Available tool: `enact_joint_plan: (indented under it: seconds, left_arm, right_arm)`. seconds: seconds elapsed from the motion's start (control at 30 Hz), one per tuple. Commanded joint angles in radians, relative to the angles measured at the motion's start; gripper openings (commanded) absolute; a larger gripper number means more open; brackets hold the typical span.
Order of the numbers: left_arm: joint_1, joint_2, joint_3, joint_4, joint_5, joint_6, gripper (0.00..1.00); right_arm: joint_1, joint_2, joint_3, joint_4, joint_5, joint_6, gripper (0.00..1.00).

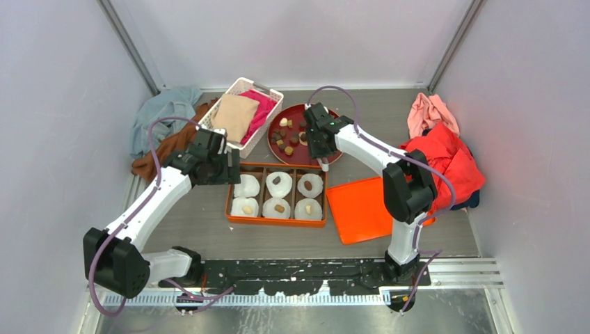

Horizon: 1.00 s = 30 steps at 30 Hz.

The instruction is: Pack the chocolate

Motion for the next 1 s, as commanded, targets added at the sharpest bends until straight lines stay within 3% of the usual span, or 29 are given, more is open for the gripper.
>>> enact_joint_plan:
  seconds: [0.0, 0.4, 0.67, 0.97]
  left_arm:
    - [0.003, -0.015, 0.022, 0.025, -0.022, 0.016, 0.81]
    - [0.01, 0.003, 0.061, 0.013, -0.054, -0.008, 0.82]
    - [0.121, -0.036, 0.059, -0.007, -0.063, -0.102, 0.82]
    - [0.191, -0.087, 0.031, -0.021, -0.083, -0.121, 0.82]
  right_arm:
    - [0.011, -0.078, 0.038, -0.008, 0.042, -0.007, 0.27]
    - [0.055, -0.217, 0.099, -0.109, 0.026, -0.006, 0.25]
    - [0.236, -0.232, 0.164, -0.155, -0.017, 0.006, 0.25]
    - [0.437, -0.138, 0.166, -0.103, -0.092, 0.01, 0.25]
